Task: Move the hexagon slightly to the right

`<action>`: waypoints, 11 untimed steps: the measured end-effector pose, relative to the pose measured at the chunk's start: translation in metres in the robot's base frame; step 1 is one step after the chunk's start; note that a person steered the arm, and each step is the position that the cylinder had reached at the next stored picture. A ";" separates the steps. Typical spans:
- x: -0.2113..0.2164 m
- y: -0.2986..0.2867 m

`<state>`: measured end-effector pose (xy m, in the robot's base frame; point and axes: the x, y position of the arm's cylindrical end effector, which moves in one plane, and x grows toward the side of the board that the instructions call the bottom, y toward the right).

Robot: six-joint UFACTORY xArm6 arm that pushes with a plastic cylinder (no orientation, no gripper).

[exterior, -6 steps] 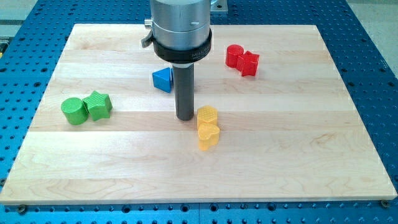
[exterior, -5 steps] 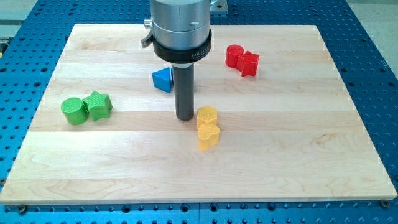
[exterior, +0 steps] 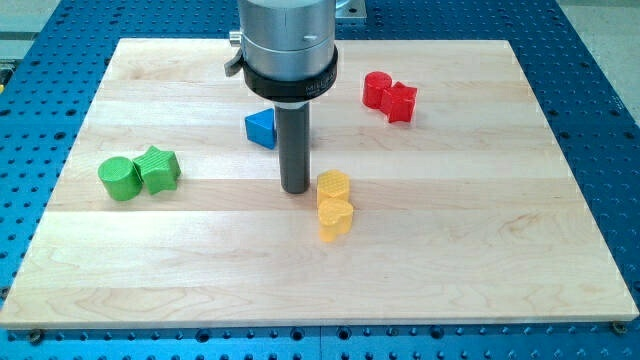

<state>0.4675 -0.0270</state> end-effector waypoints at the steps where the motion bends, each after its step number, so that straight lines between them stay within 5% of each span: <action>1: 0.000 -0.001; 6: 0.000 -0.006; 11: 0.043 -0.030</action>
<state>0.5107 -0.0567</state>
